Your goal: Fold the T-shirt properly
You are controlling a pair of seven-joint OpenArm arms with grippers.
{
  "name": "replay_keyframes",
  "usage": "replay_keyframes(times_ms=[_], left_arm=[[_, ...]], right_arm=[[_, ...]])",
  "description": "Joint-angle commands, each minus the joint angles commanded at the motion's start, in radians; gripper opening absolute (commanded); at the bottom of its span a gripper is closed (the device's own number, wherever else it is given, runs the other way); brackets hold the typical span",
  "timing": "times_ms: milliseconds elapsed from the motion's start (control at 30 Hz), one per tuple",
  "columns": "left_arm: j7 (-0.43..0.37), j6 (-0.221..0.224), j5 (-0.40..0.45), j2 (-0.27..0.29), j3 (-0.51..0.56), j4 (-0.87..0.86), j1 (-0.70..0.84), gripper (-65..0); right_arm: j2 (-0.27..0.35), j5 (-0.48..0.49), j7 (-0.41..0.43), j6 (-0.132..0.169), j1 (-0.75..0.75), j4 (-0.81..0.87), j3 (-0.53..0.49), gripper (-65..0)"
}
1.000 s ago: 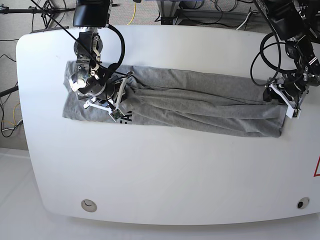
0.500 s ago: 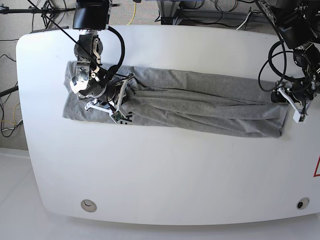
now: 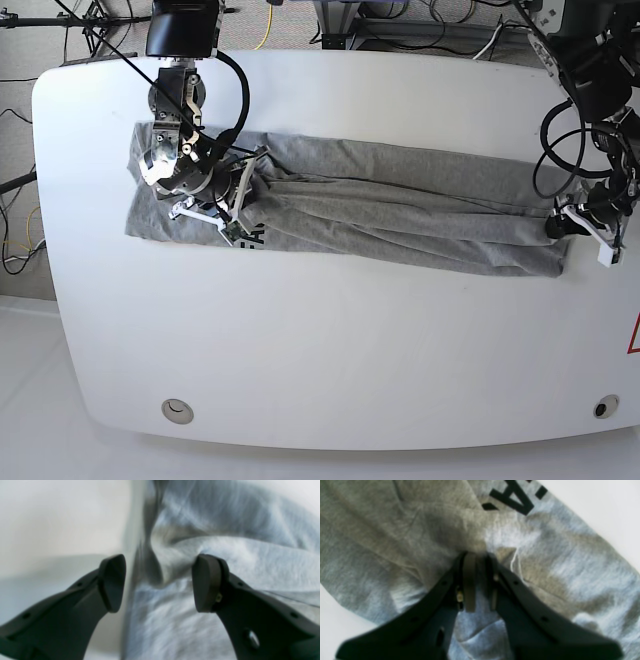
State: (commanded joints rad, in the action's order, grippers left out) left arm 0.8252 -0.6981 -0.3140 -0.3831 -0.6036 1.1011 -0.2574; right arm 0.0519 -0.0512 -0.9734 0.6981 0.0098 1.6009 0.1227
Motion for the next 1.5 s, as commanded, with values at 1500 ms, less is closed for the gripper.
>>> replay_keyframes(times_ms=[1500], left_arm=[[0.034,0.0,-0.007,-0.019,0.001,-0.041,-0.027,-22.4]], right_arm=[[-0.007,-0.017,-0.011,0.0,-0.006,-0.01,0.002,-56.9]])
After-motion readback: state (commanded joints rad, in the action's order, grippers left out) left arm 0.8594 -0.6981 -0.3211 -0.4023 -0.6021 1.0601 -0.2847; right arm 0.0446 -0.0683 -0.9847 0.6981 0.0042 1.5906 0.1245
